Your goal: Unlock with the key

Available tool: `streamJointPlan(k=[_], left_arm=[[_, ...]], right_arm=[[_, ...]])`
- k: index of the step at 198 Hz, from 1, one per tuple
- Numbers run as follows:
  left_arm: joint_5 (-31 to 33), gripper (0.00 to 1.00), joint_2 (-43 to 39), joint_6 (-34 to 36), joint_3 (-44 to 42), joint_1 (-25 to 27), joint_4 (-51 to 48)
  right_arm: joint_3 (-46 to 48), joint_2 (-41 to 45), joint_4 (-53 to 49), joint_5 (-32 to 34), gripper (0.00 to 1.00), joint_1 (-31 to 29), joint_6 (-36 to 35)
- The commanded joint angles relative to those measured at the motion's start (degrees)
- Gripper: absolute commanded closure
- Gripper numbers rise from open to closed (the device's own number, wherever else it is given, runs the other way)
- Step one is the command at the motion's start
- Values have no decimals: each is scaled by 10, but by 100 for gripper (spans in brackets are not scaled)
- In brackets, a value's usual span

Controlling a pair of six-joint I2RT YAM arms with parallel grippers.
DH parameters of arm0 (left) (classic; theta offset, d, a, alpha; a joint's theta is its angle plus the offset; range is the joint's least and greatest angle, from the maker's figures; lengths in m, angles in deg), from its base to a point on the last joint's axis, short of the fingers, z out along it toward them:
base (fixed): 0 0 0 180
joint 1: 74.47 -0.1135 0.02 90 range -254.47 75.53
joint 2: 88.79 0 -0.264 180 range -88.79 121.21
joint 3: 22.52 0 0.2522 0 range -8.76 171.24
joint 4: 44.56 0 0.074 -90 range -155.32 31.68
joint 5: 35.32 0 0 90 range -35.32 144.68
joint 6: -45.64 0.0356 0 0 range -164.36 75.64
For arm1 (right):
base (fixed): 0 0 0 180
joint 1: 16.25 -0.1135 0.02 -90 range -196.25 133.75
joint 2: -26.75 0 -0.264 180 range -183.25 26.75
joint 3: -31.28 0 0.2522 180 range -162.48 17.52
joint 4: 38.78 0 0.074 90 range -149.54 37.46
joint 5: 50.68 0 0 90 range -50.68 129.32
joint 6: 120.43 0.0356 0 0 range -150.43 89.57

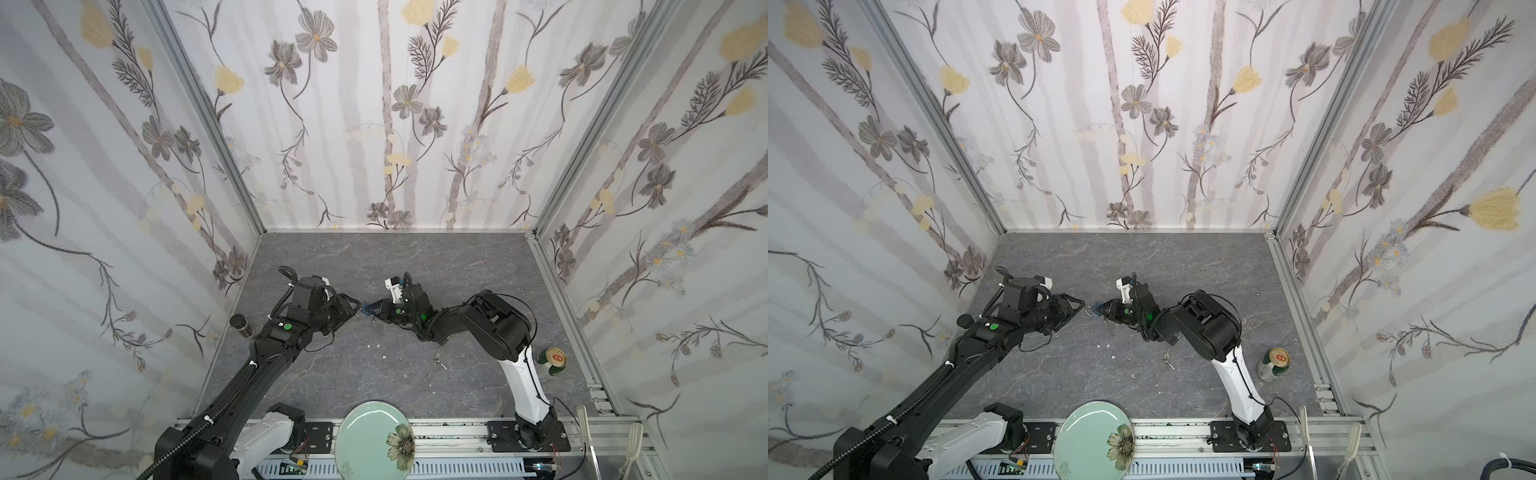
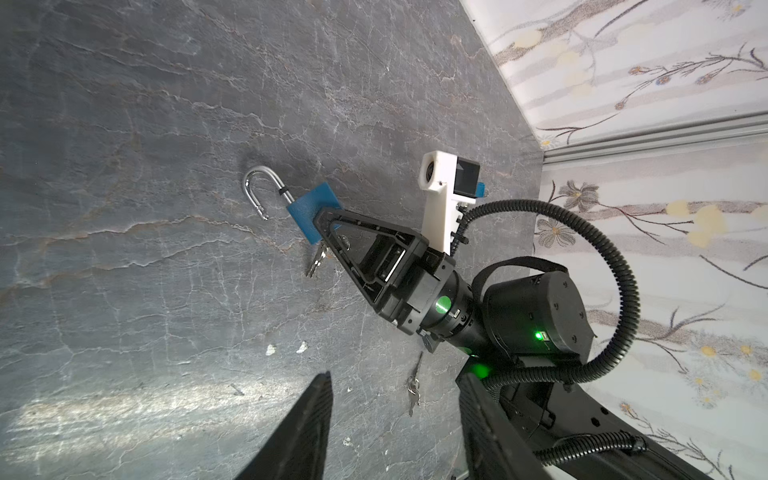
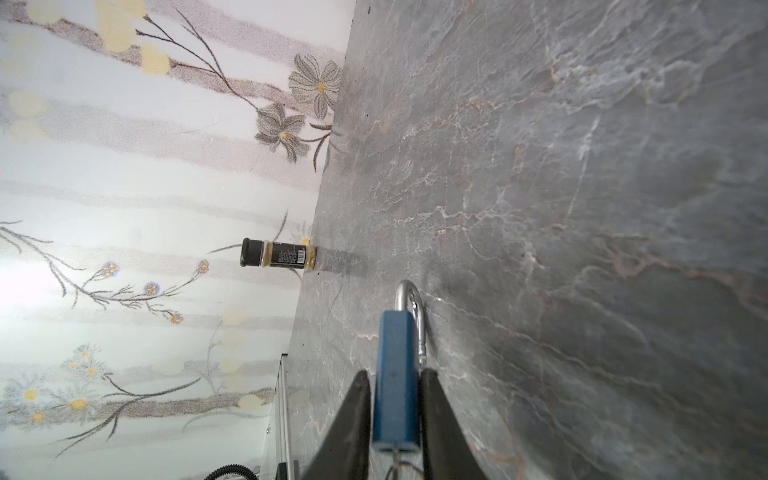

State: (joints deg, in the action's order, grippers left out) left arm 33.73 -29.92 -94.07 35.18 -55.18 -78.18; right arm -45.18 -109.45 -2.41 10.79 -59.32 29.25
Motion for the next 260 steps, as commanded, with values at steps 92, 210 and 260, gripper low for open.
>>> streamJointPlan(k=[92,210,260], left_arm=[[3,48,-3,-4,-4,-1,17],[-23,42,13,-5,-22,1,46],[-46,42,61,-11,-23,27,87]], right_arm=[[19,44,-69,33,65,28,-49],[90,234,-287,179,64,42,-193],[175,376,-348,256,62,39,-223]])
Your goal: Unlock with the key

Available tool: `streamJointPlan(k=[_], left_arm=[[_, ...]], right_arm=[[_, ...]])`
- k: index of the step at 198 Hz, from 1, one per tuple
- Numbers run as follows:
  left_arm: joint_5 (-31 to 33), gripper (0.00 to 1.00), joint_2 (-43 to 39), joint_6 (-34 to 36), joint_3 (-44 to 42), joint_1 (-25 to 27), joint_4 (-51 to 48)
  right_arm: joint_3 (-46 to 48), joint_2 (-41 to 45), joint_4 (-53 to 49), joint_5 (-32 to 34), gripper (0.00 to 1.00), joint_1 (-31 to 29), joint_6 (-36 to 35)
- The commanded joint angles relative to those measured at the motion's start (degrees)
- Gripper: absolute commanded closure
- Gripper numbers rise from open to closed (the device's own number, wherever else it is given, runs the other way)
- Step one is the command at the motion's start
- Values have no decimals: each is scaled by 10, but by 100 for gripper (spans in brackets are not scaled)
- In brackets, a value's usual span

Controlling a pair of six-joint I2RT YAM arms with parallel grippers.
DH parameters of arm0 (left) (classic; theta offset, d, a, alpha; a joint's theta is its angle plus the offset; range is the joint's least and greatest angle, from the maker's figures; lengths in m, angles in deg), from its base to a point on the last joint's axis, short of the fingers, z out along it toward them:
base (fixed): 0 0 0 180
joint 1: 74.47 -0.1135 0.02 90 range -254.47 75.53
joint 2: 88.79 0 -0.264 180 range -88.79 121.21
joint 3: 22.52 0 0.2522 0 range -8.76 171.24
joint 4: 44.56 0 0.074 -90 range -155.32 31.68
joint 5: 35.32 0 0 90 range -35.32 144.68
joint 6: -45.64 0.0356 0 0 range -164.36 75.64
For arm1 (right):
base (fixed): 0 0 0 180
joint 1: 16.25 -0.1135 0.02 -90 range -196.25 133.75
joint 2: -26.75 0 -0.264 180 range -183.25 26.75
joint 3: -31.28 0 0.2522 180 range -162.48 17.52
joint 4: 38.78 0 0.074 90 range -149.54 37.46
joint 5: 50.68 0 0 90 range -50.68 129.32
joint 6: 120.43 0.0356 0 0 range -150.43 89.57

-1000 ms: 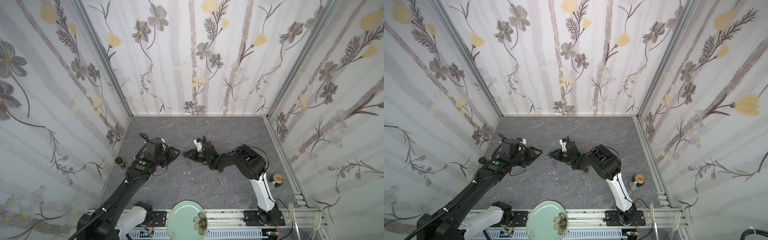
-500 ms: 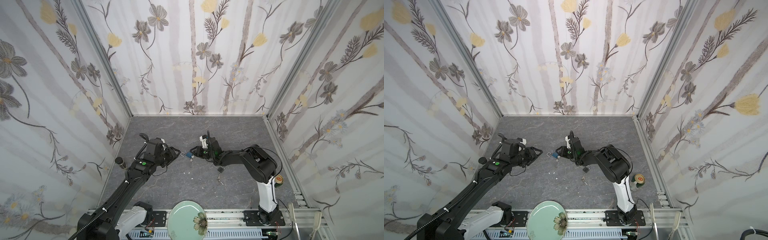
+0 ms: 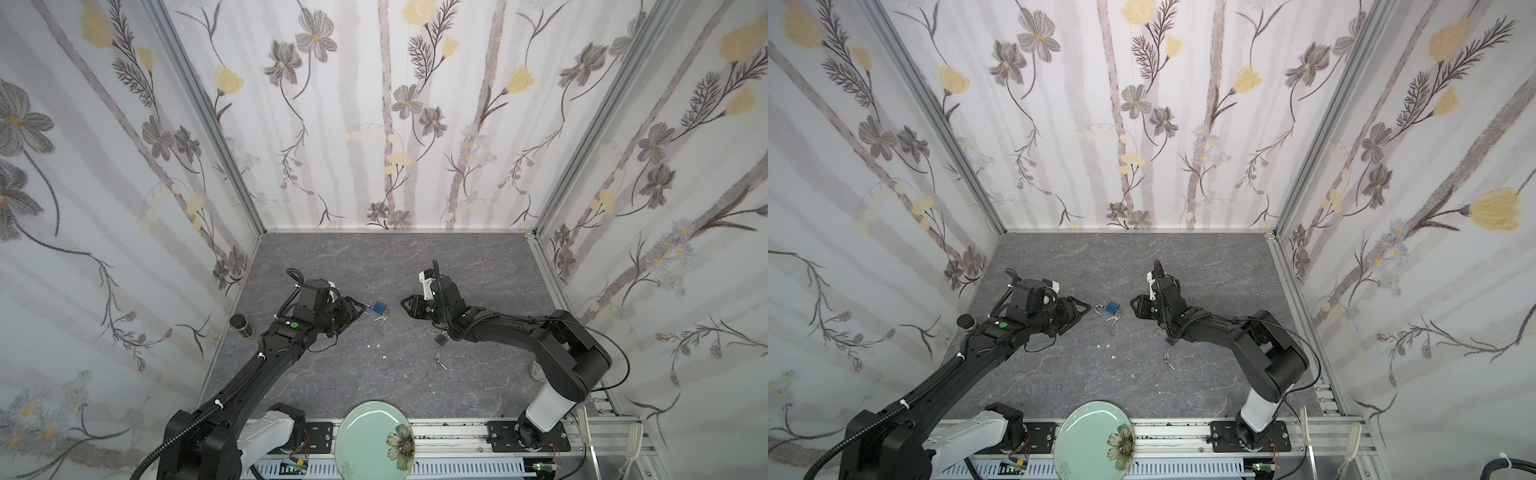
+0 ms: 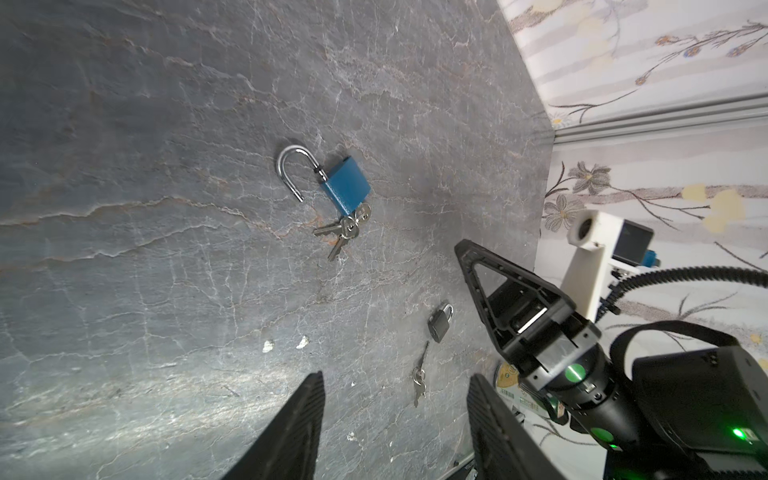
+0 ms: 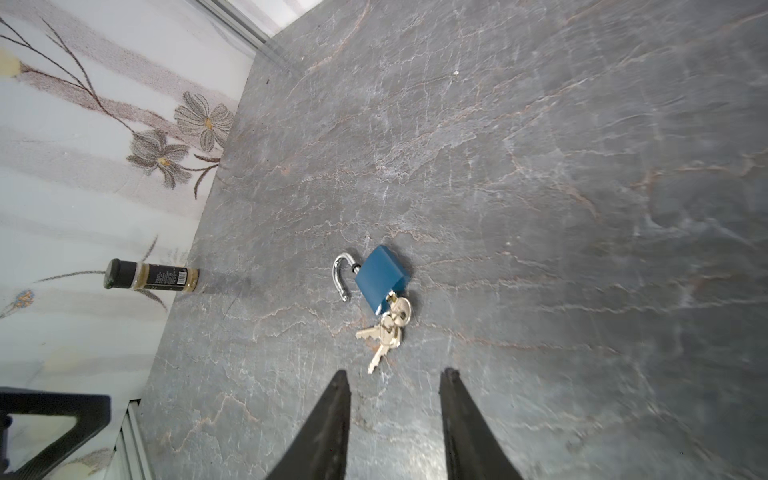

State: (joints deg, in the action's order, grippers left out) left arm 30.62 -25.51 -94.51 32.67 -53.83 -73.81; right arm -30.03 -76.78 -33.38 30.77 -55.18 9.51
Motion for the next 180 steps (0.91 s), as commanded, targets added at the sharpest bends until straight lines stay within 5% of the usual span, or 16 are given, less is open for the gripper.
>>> streamJointPlan(k=[1,74,180], left_arm=[[-15,42,17,-7,2,14,44],[-17,42,101,21,48,80,38],[-19,42,156,25,69,108,33]], right_arm=[[26,55,-42,59,62,-2,-26],[108,199,-161,150,58,-1,11],[148,222,-274,124,61,-51,44]])
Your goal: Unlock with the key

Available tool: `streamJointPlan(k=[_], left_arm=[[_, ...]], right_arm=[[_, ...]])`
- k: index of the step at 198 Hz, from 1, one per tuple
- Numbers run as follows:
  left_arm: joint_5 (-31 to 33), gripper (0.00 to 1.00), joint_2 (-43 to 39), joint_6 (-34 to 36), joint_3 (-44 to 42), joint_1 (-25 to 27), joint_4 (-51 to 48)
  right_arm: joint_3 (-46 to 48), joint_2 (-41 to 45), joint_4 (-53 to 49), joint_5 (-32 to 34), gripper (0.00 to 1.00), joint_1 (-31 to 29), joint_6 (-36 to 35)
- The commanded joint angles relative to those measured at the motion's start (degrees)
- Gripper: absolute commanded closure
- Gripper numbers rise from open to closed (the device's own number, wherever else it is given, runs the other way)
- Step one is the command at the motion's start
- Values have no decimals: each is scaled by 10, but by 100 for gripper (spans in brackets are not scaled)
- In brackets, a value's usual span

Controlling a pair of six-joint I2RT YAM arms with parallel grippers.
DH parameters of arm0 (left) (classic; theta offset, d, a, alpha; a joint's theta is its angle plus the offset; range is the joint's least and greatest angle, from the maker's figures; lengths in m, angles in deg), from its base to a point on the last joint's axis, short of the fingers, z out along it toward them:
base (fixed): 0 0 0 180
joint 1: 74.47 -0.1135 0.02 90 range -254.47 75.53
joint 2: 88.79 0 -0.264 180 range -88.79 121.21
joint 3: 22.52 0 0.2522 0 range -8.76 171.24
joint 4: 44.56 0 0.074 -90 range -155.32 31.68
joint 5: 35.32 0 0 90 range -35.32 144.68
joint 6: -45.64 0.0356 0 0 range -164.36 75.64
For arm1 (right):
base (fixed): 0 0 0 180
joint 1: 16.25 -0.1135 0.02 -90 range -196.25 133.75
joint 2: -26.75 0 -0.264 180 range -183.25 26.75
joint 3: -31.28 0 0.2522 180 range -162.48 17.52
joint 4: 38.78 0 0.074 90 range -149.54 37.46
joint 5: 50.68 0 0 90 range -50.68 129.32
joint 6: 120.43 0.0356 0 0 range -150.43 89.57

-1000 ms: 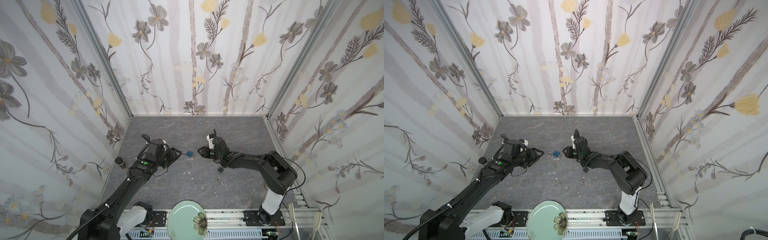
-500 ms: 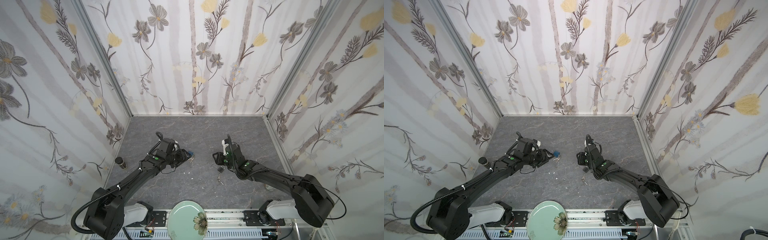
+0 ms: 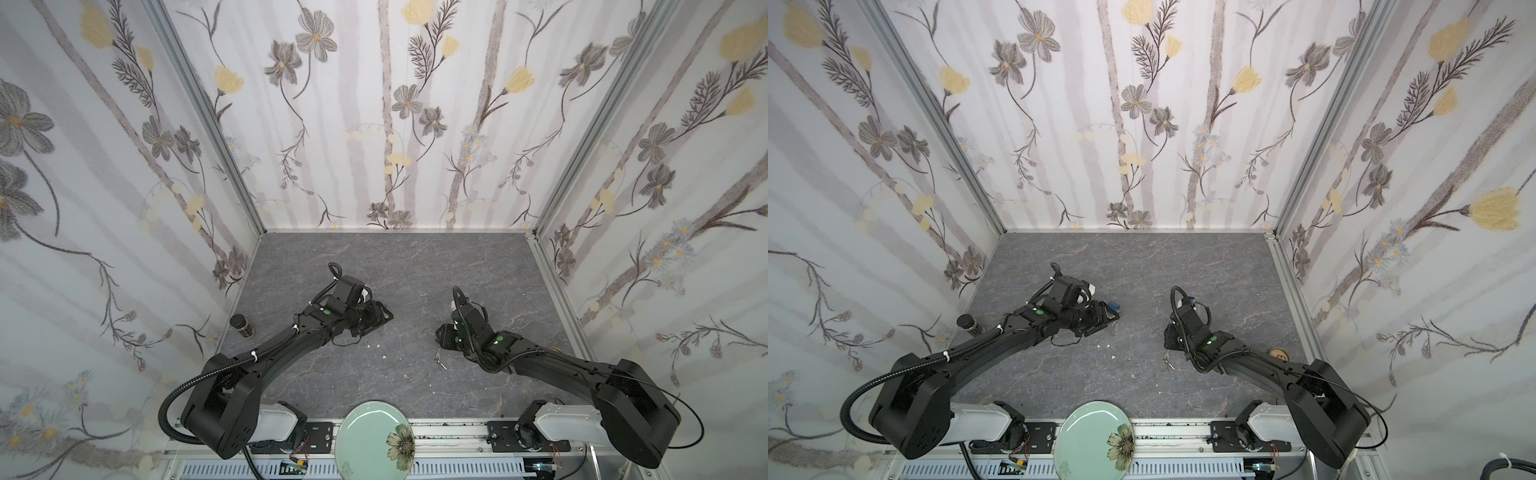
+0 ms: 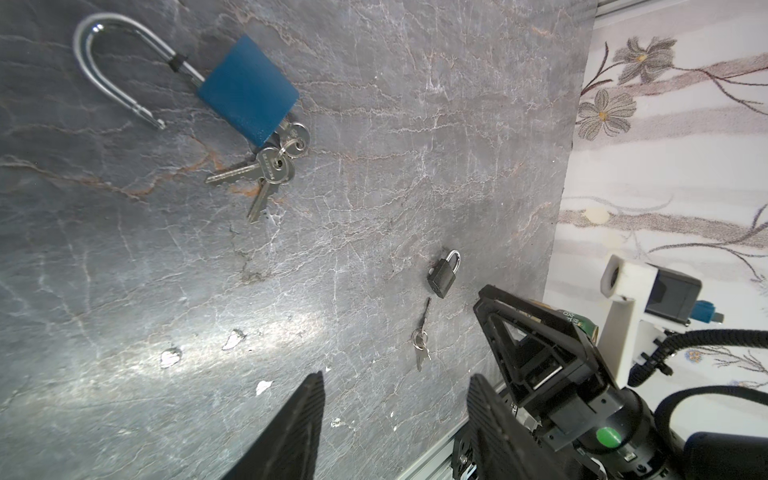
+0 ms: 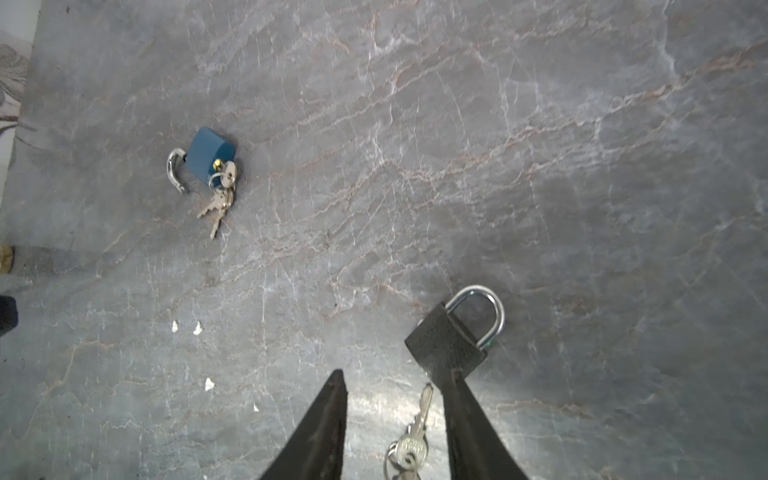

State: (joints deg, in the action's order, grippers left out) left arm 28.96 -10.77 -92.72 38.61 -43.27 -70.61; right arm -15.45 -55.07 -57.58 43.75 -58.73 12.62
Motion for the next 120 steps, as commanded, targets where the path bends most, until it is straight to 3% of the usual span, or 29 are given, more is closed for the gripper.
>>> streamJointPlan(k=[1,120], left_arm=[[-3,42,9,7,10,2,1],[-7,42,28,12,23,7,-5]], right_arm=[[1,5,-33,-6,61,-16,12],[-21,-60,-80,-26,65,-78,-7]])
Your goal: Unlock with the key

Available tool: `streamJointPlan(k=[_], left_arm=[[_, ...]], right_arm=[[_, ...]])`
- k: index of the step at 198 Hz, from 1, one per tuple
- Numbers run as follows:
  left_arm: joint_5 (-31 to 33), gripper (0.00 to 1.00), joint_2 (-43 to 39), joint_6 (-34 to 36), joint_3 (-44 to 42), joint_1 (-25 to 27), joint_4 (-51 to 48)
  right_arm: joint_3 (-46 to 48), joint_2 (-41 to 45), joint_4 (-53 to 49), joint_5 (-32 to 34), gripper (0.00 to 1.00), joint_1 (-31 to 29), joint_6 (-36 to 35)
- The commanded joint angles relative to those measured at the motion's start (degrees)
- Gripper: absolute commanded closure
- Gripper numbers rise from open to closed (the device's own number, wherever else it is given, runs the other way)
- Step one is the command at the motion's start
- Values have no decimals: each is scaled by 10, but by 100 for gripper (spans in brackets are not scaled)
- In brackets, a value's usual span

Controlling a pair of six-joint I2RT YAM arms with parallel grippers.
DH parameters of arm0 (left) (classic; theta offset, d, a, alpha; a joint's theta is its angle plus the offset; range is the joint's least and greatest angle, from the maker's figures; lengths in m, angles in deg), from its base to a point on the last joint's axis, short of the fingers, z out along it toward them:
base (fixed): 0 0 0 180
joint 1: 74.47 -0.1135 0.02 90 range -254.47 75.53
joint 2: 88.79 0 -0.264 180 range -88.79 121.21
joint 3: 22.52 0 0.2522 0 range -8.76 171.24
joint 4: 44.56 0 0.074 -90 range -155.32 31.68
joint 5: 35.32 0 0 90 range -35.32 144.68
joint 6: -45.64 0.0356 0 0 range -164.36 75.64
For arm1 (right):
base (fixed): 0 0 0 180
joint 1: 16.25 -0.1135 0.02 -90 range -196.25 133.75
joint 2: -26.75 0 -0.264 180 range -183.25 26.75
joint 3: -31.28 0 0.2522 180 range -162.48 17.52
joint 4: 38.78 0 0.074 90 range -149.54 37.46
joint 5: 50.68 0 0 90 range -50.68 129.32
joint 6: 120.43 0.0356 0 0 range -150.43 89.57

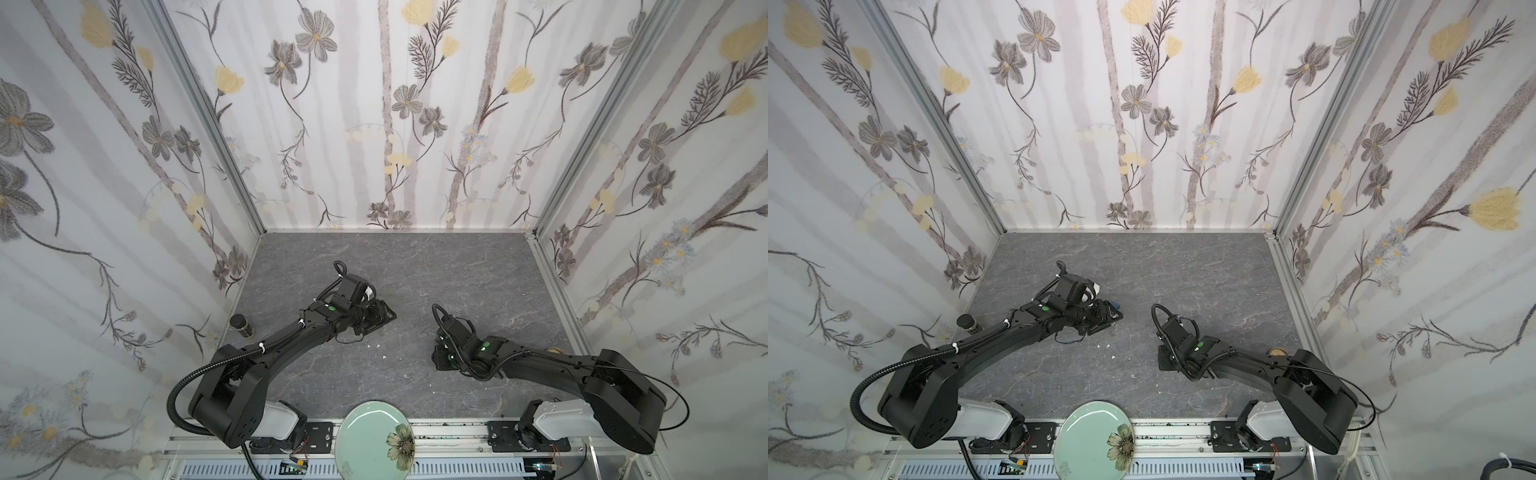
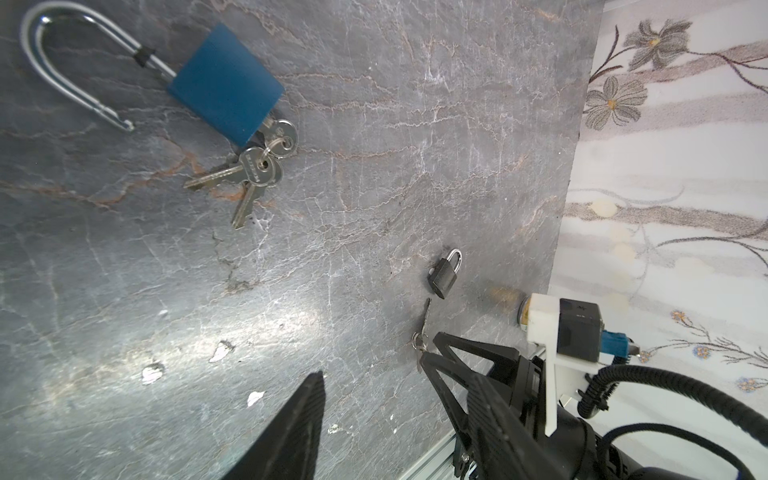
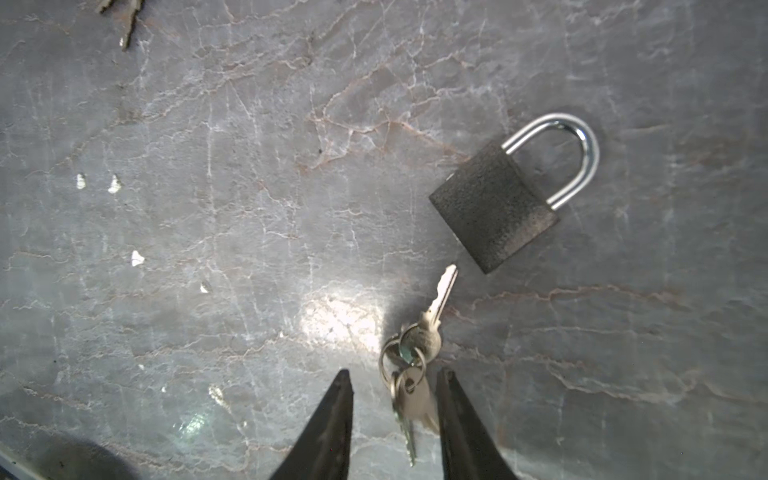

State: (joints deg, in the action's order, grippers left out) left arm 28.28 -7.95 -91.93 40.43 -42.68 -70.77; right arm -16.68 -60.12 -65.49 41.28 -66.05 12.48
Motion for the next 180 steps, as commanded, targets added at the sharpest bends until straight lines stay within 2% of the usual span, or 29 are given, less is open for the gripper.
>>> streamJointPlan(k=[1,26,64,112,131,180], left_arm=[[0,42,0,5,5,0,-4],[0,42,1,5,5,0,-3],[0,43,4,4,4,1,-4],[1,43,4,2,0,1,-1],[2,43,3,2,-1,0,0],[15,43,-30,10,-3,0,10]], right_arm=[[-10,-9,-1,-1,65,-6,-6],[-11,-17,-8,7,65,-10,-9],[-14,-35,-13,22,72,-16,-10],[-21,-38,-11,31,91,-20,-12],[-25,-27,-12,31,97,-21,-16],[-40,60,-10,27,100,-21,-45]])
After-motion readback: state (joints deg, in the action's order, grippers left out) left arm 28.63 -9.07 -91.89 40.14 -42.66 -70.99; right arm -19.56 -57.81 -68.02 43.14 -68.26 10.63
